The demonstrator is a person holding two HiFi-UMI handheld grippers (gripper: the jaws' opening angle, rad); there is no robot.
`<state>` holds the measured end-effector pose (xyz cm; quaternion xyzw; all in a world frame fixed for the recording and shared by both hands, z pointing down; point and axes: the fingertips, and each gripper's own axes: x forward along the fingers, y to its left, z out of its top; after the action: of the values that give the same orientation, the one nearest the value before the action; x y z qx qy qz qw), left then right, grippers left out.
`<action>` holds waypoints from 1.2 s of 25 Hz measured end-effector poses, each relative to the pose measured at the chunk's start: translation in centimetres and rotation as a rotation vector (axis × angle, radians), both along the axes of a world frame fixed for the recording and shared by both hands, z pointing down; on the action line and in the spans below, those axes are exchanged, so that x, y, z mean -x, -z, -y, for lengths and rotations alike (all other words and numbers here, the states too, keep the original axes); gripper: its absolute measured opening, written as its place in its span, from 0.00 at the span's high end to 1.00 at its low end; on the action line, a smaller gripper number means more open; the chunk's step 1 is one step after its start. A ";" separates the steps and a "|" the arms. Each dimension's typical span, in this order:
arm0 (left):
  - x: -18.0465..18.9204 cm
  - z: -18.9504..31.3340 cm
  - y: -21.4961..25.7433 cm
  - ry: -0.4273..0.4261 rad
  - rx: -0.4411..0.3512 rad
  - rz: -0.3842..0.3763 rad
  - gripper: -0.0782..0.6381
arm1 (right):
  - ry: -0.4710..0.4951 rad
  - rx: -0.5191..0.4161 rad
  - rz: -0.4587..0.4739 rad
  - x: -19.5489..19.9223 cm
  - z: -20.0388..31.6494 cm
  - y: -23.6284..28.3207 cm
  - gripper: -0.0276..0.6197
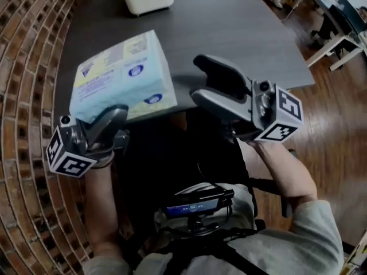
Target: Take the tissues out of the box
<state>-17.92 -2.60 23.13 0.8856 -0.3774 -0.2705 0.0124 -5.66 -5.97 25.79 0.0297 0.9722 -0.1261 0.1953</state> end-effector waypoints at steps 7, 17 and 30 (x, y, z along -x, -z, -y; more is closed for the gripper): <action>-0.1 -0.4 0.3 -0.005 -0.012 0.021 0.17 | 0.026 -0.025 -0.018 2.0 -0.9 0.2 0.54; -0.1 -0.4 0.1 -0.011 -0.003 0.015 0.17 | 0.026 -0.041 -0.035 2.3 -1.1 0.1 0.54; 0.2 -0.8 -0.9 0.011 0.028 -0.007 0.17 | 0.020 -0.032 -0.060 2.1 -1.5 -0.4 0.54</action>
<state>-18.15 -1.80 24.04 0.8823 -0.3859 -0.2685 0.0249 -7.76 -4.50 26.17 0.0389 0.9791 -0.1135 0.1641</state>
